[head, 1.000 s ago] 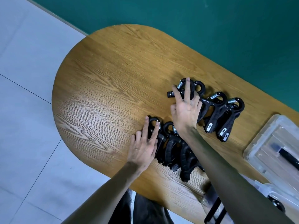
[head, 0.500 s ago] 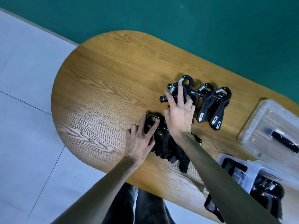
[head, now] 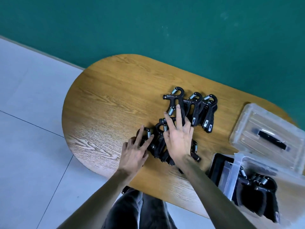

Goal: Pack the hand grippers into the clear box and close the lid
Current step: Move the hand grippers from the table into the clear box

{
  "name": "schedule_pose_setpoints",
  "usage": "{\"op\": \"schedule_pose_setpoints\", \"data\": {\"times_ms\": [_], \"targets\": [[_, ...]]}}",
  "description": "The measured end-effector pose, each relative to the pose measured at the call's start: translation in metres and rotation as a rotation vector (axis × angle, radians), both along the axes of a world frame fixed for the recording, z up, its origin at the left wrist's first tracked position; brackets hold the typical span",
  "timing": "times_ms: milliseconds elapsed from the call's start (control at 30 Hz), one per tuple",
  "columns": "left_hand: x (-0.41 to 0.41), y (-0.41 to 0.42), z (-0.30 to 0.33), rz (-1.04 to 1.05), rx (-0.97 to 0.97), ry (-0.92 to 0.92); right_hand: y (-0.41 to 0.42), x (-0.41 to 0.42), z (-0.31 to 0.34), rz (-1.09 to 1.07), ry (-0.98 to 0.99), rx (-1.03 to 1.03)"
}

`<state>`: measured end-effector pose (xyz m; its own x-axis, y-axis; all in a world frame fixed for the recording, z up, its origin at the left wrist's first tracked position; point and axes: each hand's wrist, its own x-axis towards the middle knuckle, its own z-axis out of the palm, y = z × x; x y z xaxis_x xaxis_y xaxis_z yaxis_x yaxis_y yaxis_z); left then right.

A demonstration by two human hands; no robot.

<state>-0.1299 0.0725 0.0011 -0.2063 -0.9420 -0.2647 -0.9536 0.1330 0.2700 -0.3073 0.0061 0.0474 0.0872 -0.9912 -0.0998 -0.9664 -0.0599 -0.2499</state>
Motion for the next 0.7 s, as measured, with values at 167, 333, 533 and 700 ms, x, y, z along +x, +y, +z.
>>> {"op": "schedule_pose_setpoints", "data": {"times_ms": [167,333,533,700], "targets": [[0.003,0.013,0.037,-0.009,0.043,-0.033,0.039,-0.002,0.030,-0.037,0.012,0.009],[-0.004,0.024,0.075,-0.023,0.054,-0.025,0.078,-0.014,0.058,-0.075,0.035,0.014],[-0.034,0.036,0.112,-0.045,0.006,-0.001,0.114,-0.034,0.079,-0.131,0.049,-0.013],[-0.079,0.056,0.134,0.087,0.006,0.096,0.139,-0.055,0.086,-0.210,0.004,-0.066]]}}
